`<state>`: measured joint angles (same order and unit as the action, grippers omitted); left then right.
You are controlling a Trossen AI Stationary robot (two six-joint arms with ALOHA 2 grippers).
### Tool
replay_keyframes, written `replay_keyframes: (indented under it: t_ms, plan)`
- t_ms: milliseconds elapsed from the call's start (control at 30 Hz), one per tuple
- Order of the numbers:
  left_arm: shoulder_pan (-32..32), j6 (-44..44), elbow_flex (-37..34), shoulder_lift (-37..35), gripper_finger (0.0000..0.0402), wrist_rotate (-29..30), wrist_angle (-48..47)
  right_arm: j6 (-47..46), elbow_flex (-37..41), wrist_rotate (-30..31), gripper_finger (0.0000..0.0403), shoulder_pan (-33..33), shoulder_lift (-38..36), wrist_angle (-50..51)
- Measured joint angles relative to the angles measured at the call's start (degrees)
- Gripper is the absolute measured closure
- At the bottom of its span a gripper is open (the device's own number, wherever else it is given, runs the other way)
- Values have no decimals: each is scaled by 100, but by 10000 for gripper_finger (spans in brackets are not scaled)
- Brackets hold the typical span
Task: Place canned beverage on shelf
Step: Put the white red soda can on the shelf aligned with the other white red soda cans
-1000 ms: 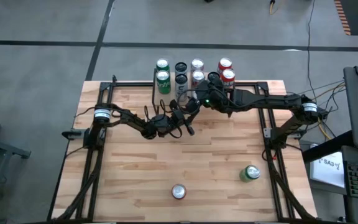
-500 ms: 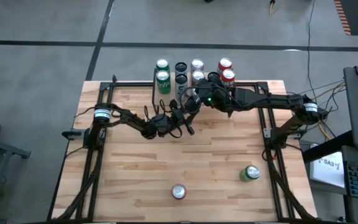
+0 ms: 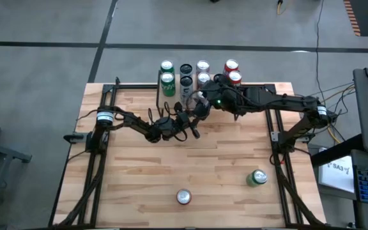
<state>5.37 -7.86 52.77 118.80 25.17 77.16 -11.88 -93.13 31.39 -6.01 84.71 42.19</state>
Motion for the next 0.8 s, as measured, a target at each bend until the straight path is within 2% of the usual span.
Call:
replay_keyframes:
  t_ms: [167, 267, 367, 433, 500, 700, 800]
  plan:
    - [0, 2, 0, 0, 320, 0, 22, 72, -308, -177, 60, 93, -4, 913]
    - [0, 2, 0, 0, 320, 0, 22, 437, -385, -818, 68, 101, -4, 1439]
    - [4, 2, 0, 0, 320, 12, 22, 721, -342, -1524, 92, 103, -4, 1617]
    - [4, 2, 0, 0, 320, 49, 22, 936, -288, -1872, 119, 103, -4, 1659]
    - [4, 1, 0, 0, 320, 109, 22, 1009, -261, -1925, 153, 102, 19, 1609]
    - [7, 0, 0, 0, 320, 138, 20, 929, -138, -1345, 279, -20, 187, 1610]
    - [7, 0, 0, 0, 320, 140, 18, 982, -57, -1337, 348, -64, 293, 1574]
